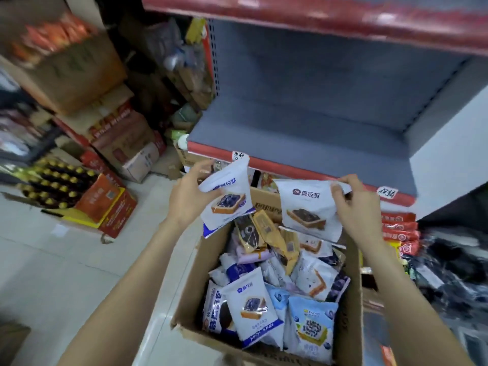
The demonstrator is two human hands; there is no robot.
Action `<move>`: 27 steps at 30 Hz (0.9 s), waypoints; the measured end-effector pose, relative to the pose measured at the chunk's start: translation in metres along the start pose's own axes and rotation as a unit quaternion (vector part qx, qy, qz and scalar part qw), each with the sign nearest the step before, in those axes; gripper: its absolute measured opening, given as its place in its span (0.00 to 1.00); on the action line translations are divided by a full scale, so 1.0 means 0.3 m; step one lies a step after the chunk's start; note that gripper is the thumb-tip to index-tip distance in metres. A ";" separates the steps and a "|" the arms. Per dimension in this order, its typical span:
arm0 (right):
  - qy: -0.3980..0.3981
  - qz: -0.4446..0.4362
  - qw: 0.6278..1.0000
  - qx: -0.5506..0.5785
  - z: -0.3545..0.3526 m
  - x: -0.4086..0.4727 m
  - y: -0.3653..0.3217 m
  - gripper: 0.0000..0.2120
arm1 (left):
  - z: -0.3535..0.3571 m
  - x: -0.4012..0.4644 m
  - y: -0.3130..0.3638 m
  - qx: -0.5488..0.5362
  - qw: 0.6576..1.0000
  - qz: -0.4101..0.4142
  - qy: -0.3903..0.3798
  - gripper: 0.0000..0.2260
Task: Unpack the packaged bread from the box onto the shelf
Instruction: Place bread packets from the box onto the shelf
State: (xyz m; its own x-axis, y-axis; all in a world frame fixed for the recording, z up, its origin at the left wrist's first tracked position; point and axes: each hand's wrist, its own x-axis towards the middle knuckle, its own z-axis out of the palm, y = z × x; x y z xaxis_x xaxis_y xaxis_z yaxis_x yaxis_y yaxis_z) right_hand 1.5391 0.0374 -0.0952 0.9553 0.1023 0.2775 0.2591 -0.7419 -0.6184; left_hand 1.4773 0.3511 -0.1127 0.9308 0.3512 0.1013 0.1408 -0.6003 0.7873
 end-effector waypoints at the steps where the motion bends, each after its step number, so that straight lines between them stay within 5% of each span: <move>1: 0.009 0.008 0.999 0.031 -0.042 0.018 -0.021 0.09 | -0.025 0.019 0.039 -0.014 1.000 0.017 0.014 0.23; 5: 0.019 0.046 0.980 0.194 -0.227 0.109 -0.136 0.09 | -0.138 0.101 0.220 -0.073 0.992 0.084 0.053 0.15; 17: 0.150 -0.010 0.827 0.542 -0.630 0.524 -0.499 0.11 | -0.445 0.320 0.677 -0.137 0.942 0.258 0.163 0.12; 27: 0.140 -0.016 0.908 0.395 -0.538 1.020 -0.638 0.09 | -0.547 0.570 0.884 -0.161 0.907 0.313 0.230 0.12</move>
State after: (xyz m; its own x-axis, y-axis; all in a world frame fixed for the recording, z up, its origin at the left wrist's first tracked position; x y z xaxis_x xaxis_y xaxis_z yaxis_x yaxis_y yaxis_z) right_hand 1.7587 0.1039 0.2267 0.9004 -0.1395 0.4120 0.4130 -0.0235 -0.9104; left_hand 1.6186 0.3698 0.2132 0.5448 0.3201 0.7751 -0.5427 -0.5701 0.6169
